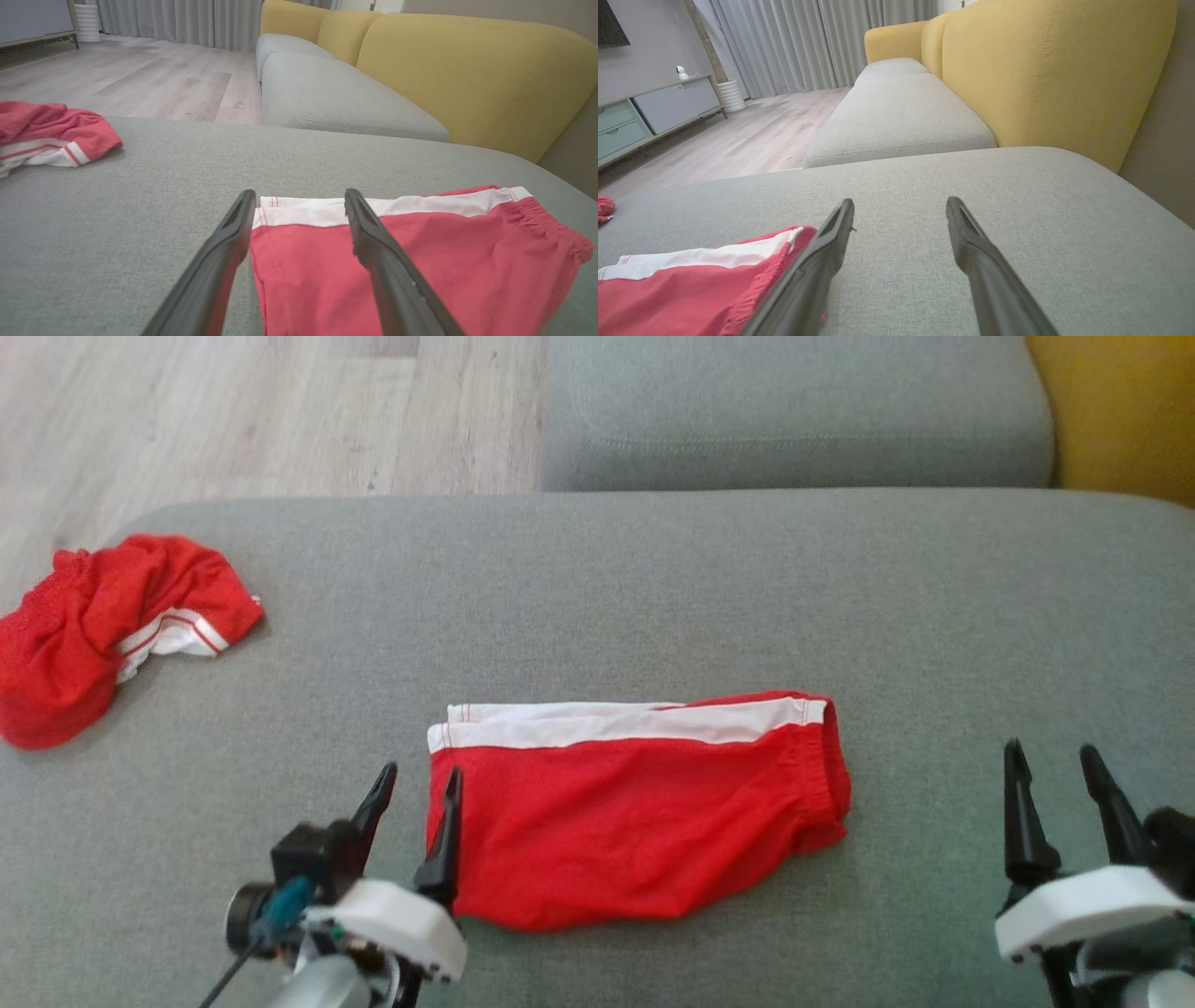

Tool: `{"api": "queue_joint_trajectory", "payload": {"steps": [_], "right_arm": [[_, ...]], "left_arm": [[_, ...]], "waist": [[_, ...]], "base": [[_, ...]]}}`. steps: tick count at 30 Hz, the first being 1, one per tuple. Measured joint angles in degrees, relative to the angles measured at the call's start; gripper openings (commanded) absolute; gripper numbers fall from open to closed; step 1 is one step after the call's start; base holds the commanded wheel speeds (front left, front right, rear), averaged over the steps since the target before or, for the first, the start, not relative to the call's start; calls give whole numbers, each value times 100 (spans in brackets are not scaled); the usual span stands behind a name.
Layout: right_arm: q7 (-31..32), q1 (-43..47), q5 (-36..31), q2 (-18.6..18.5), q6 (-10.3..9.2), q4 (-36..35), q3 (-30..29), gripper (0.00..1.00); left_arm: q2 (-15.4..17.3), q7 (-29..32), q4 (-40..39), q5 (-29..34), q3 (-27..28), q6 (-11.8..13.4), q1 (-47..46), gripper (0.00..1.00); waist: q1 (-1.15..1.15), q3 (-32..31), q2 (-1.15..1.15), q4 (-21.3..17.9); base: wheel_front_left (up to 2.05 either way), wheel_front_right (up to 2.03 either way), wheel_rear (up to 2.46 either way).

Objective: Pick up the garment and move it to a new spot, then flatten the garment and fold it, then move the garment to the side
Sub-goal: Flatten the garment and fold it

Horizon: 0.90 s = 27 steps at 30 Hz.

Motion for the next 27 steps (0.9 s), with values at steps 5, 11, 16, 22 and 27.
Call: {"api": "queue_joint_trajectory", "payload": {"steps": [5,11,16,22,27], "right_arm": [[-19,136,9,1,0,73,-36,100],[-67,258,57,4,0,213,71,100],[141,163,47,4,0,322,409,100],[723,-594,-2,3,0,887,939,100],[1009,-946,-79,0,0,1578,988,100]], "left_arm": [[234,-51,-387,0,87,215,452,100],[446,-64,-861,-14,277,504,877,100],[545,-108,-1214,-26,380,709,1072,100],[550,-108,-1449,-16,364,846,1089,100],[526,-105,-1491,-8,344,868,1089,100]], "waist": [[0,-115,0,53],[0,-171,0,163],[0,-157,0,275],[0,-117,0,487],[1,-34,0,715]], "base": [[0,0,0],[0,0,0],[0,0,0],[0,0,0],[0,0,0]]}}
